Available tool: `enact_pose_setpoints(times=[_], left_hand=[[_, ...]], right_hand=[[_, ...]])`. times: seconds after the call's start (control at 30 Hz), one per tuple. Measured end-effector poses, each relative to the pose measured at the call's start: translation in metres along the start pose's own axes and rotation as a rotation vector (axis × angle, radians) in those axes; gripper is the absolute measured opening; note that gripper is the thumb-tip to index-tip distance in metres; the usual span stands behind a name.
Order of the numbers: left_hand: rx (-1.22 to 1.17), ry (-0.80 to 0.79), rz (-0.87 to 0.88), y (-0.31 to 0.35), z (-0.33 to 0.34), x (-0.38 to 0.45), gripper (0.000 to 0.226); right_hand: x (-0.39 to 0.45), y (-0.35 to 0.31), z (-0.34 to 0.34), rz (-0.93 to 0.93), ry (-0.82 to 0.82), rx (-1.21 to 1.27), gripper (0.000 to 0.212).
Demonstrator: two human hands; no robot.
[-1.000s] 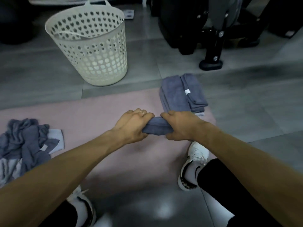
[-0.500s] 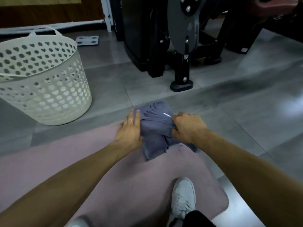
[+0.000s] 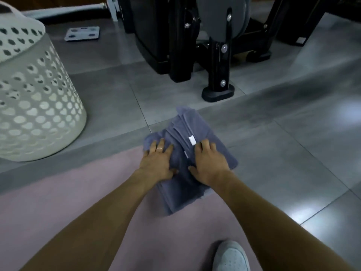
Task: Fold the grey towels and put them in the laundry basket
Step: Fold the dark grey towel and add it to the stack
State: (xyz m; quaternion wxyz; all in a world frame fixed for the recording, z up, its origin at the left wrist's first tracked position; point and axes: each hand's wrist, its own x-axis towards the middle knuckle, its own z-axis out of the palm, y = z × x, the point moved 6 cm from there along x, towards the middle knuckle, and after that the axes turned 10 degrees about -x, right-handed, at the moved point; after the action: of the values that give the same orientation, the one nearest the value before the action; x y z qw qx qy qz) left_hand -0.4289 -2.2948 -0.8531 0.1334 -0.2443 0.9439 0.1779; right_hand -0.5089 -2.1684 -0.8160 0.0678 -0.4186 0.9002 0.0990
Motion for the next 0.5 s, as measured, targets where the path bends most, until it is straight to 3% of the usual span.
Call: enact_pose_setpoints(times=[0.17,0.23,0.3,0.37,0.43,0.5], left_hand=[[-0.055,0.037,0.028,-0.010,0.003,0.006,0.102],[-0.069,0.038,0.023,-0.010,0.001,0.003,0.100],[-0.150,0.140,0.021,-0.003,-0.011,0.005,0.090],[-0.451,0.305,-0.014,0.004,-0.031,0.014,0.070],[-0.851,0.355,-0.151,0.012,-0.044,0.028,0.053],[-1.079,0.351,-0.292,0.021,-0.047,0.040,0.059]], right_hand=[[0.006,0.030,-0.012,0.001,0.200,0.312,0.044],[0.007,0.045,-0.011,0.026,0.212,0.353,0.037],[0.006,0.050,0.000,0.028,0.175,0.418,0.037],[0.005,0.047,0.001,-0.036,0.232,0.498,0.037],[0.003,0.053,-0.004,-0.035,0.321,0.618,0.038],[0.001,0.061,-0.003,0.005,0.362,0.644,0.041]])
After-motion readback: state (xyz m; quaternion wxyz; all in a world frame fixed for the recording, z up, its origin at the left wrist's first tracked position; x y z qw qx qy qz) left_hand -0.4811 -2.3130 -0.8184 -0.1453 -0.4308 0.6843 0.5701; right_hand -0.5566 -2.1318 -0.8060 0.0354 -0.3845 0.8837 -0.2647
